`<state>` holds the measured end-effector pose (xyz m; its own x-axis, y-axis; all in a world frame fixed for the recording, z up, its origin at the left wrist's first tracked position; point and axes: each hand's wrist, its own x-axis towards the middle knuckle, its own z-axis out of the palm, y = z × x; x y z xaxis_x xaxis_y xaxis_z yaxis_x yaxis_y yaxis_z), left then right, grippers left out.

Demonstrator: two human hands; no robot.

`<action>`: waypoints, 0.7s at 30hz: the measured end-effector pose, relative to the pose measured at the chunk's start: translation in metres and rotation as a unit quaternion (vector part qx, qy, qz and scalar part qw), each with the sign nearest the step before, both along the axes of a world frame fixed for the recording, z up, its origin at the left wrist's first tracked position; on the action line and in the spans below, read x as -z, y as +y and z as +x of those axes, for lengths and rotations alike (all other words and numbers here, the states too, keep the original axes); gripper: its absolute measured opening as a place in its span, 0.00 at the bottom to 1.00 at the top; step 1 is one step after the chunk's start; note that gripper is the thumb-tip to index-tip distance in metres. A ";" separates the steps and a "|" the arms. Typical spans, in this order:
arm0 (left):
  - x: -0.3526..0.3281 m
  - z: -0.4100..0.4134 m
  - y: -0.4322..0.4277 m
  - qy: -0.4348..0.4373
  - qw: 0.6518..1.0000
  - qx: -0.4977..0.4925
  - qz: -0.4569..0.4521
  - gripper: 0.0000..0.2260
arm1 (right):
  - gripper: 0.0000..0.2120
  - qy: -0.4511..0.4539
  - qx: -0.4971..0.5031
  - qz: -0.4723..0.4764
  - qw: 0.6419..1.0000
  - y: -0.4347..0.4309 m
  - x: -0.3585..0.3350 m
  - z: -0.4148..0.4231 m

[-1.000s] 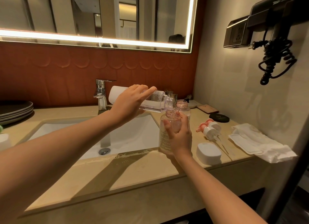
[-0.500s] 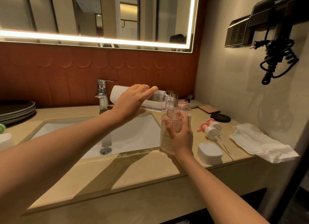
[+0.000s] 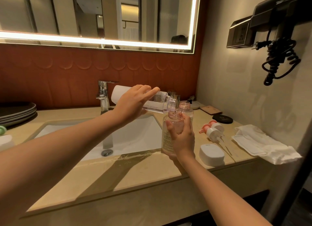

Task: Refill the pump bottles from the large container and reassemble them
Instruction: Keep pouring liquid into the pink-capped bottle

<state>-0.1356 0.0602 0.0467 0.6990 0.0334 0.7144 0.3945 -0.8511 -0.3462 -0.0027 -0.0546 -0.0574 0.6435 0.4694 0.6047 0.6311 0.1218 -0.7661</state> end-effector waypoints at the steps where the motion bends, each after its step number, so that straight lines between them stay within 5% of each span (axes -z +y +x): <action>1: -0.001 0.000 0.000 0.001 1.000 0.001 0.002 0.34 | 0.38 0.000 -0.001 -0.001 1.000 0.000 0.000 0.000; 21: -0.001 0.000 0.001 -0.001 1.000 0.006 -0.001 0.35 | 0.38 -0.003 -0.005 0.000 1.000 0.000 0.000 0.001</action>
<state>-0.1355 0.0610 0.0480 0.6985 0.0273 0.7151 0.3852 -0.8565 -0.3435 -0.0018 -0.0546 -0.0574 0.6344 0.4760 0.6091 0.6350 0.1284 -0.7617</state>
